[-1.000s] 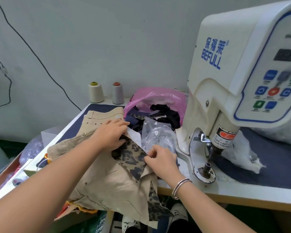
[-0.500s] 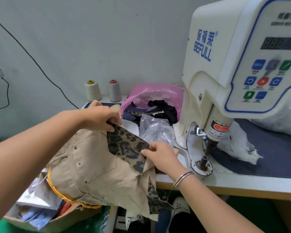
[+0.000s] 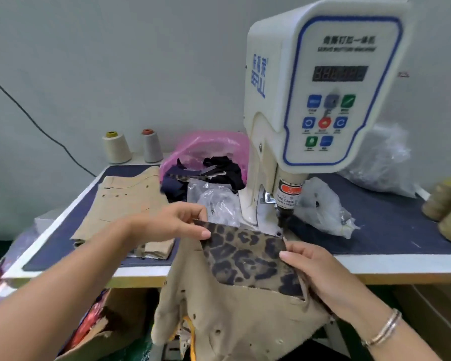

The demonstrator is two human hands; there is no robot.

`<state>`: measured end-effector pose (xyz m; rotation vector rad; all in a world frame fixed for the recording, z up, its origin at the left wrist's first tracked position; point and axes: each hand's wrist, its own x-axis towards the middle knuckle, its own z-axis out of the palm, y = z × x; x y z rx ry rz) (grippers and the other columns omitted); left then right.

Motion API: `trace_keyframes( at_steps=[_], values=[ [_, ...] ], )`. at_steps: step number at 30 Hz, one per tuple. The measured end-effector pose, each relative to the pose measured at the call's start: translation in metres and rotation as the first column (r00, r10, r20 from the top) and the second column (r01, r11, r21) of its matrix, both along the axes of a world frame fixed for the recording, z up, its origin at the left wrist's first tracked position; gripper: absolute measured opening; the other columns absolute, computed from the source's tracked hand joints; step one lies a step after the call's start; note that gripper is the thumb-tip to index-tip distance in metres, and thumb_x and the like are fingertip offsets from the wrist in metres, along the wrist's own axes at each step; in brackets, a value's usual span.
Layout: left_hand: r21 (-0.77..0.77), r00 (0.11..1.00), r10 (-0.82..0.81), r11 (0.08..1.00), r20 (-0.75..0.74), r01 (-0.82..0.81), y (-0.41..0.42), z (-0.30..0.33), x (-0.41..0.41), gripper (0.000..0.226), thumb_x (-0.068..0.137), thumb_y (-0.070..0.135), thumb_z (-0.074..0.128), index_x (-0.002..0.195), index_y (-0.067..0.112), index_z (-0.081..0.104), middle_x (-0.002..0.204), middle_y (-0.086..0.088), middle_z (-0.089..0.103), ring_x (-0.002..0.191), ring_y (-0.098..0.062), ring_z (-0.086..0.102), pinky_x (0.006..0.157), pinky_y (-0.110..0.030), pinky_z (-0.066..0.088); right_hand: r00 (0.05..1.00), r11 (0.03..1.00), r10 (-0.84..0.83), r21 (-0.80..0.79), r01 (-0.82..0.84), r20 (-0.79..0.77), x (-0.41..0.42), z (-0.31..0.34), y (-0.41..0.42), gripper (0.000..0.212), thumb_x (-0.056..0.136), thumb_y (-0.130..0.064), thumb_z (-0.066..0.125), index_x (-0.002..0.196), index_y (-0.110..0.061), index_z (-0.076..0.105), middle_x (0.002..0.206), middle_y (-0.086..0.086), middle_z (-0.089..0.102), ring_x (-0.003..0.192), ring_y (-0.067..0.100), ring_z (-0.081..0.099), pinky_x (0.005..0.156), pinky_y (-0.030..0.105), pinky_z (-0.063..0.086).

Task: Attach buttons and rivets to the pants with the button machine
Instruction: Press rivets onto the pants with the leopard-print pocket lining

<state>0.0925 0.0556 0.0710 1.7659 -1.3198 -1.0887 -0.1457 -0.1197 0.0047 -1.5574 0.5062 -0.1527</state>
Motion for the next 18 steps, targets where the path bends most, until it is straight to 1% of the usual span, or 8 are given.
trace_keyframes(
  at_steps=[4,5,6,8,10,14,16,18],
  values=[
    [-0.061,0.994,0.080,0.995,-0.073,-0.085,-0.025,-0.046,-0.015,0.014,0.094,0.016,0.059,0.082,0.012,0.054,0.077,0.006,0.058,0.075,-0.008,0.052,0.069,-0.015,0.041,0.997,0.995,-0.041,-0.098,0.034,-0.068,-0.014,-0.008,-0.035,0.019,0.094,-0.026,0.055,0.097,-0.019,0.072,0.104,0.026,0.067,0.095,0.042,0.062,0.099,0.051,0.043],
    [-0.096,0.985,0.120,0.987,-0.122,-0.132,-0.031,-0.052,-0.017,0.013,0.094,0.018,0.058,0.083,0.013,0.054,0.077,0.008,0.059,0.075,-0.006,0.054,0.068,-0.013,0.043,0.996,0.991,-0.077,-0.114,0.071,-0.051,-0.013,-0.005,-0.042,0.018,0.093,-0.025,0.056,0.094,-0.019,0.073,0.103,0.028,0.066,0.090,0.037,0.060,0.094,0.047,0.046],
    [-0.129,0.971,0.157,0.975,-0.180,-0.182,-0.036,-0.056,-0.017,0.014,0.095,0.020,0.058,0.082,0.014,0.054,0.076,0.009,0.060,0.073,-0.005,0.056,0.066,-0.013,0.044,0.994,0.987,-0.108,-0.123,0.104,-0.027,-0.009,-0.003,-0.046,0.017,0.093,-0.022,0.057,0.091,-0.020,0.074,0.099,0.024,0.068,0.085,0.028,0.062,0.085,0.035,0.050],
    [-0.160,0.926,0.229,0.945,-0.300,-0.285,-0.045,-0.061,-0.016,0.015,0.094,0.020,0.057,0.080,0.018,0.054,0.077,0.003,0.062,0.072,-0.009,0.058,0.062,-0.017,0.046,0.990,0.980,-0.138,-0.138,0.140,0.025,0.004,0.002,-0.052,0.024,0.093,-0.016,0.056,0.084,-0.029,0.075,0.084,-0.002,0.075,0.075,0.004,0.068,0.067,0.012,0.050],
    [-0.162,0.867,0.303,0.906,-0.395,-0.391,-0.049,-0.067,-0.013,0.017,0.091,0.021,0.059,0.075,0.018,0.054,0.079,-0.004,0.062,0.071,-0.014,0.060,0.060,-0.020,0.046,0.986,0.965,-0.158,-0.205,0.166,0.055,0.021,0.002,-0.056,0.037,0.093,-0.015,0.057,0.073,-0.040,0.074,0.073,-0.021,0.071,0.068,-0.010,0.063,0.057,0.003,0.045],
    [-0.115,0.759,0.401,0.845,-0.513,-0.523,-0.046,-0.084,-0.009,0.014,0.081,0.022,0.063,0.072,0.016,0.054,0.075,-0.005,0.063,0.068,-0.016,0.061,0.062,-0.025,0.048,0.981,0.969,-0.152,-0.177,0.172,0.119,0.038,-0.020,-0.058,0.017,0.092,-0.013,0.058,0.101,-0.024,0.066,0.086,-0.006,0.074,0.079,0.002,0.067,0.066,0.012,0.048],
    [-0.081,0.706,0.416,0.829,-0.572,-0.554,-0.044,-0.093,-0.010,0.011,0.077,0.021,0.064,0.071,0.016,0.056,0.073,-0.006,0.064,0.066,-0.016,0.062,0.060,-0.024,0.050,0.975,0.991,-0.122,-0.034,0.130,0.185,0.037,-0.029,-0.058,0.024,0.088,-0.018,0.062,0.113,-0.019,0.061,0.098,0.004,0.073,0.091,0.013,0.069,0.075,0.020,0.051],
    [-0.071,0.682,0.418,0.822,-0.600,-0.565,-0.045,-0.097,-0.010,0.010,0.076,0.020,0.065,0.071,0.016,0.057,0.073,-0.007,0.064,0.066,-0.017,0.062,0.061,-0.024,0.050,0.978,0.998,-0.053,0.037,0.047,0.202,0.031,-0.032,-0.062,0.046,0.075,-0.033,0.072,0.117,-0.027,0.057,0.106,0.010,0.071,0.102,0.019,0.066,0.082,0.022,0.052]
  ],
)
